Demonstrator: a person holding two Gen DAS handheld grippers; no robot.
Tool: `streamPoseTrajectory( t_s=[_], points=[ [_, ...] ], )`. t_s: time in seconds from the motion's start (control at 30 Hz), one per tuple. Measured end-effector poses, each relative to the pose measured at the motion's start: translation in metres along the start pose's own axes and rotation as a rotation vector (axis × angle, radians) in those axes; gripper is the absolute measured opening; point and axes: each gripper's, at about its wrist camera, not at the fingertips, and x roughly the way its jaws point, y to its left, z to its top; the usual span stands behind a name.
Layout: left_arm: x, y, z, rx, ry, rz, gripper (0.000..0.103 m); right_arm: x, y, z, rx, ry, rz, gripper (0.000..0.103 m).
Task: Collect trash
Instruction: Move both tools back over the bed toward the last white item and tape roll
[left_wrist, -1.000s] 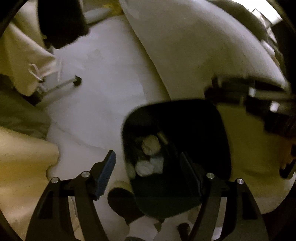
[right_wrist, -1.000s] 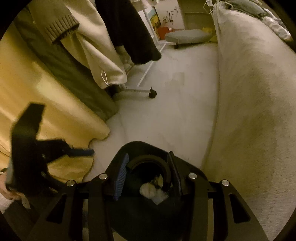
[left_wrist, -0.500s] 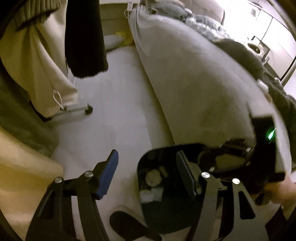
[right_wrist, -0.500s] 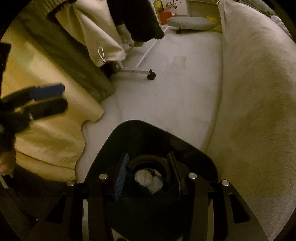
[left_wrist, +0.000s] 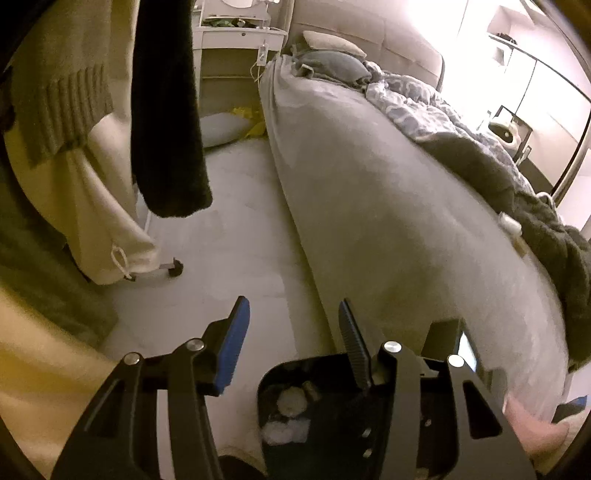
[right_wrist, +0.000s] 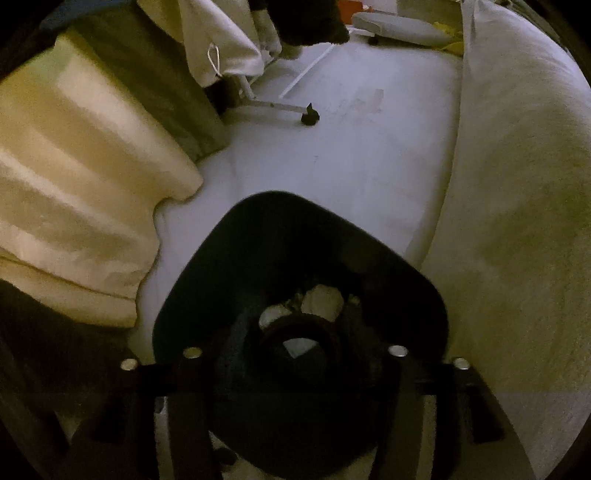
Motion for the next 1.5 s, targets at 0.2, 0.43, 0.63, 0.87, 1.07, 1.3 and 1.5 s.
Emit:
streamPoseTrajectory(
  t_s=[0.2, 0.43, 0.63, 0.87, 1.07, 1.3, 1.5],
  points=[
    [-0.004, -0.018, 0.021, -0.012, -0.054, -0.025, 0.053, -0.006, 0.002, -0.001, -0.023, 0.008, 0.012, 0.074],
    [-0.018, -0.047, 0.043, 0.037, -0.15, 0.02, 0.053, -0.041, -0.009, 0.002, -0.001, -0.113, 0.03, 0.079],
    [-0.018, -0.072, 0.052, 0.052, -0.187, 0.023, 0.053, -0.078, -0.026, 0.001, 0.027, -0.236, 0.023, 0.082],
    [-0.01, -0.107, 0.059, 0.071, -0.195, -0.005, 0.053, -0.116, -0.056, -0.006, 0.088, -0.347, 0.002, 0.085],
    [-0.002, -0.138, 0.061, 0.086, -0.201, -0.041, 0.055, -0.148, -0.092, -0.023, 0.148, -0.439, -0.063, 0.085],
    [0.01, -0.174, 0.063, 0.13, -0.188, -0.078, 0.059, -0.179, -0.138, -0.037, 0.289, -0.529, -0.108, 0.091],
    [0.016, -0.2, 0.064, 0.163, -0.19, -0.097, 0.066, -0.2, -0.167, -0.05, 0.371, -0.578, -0.159, 0.092]
  ],
)
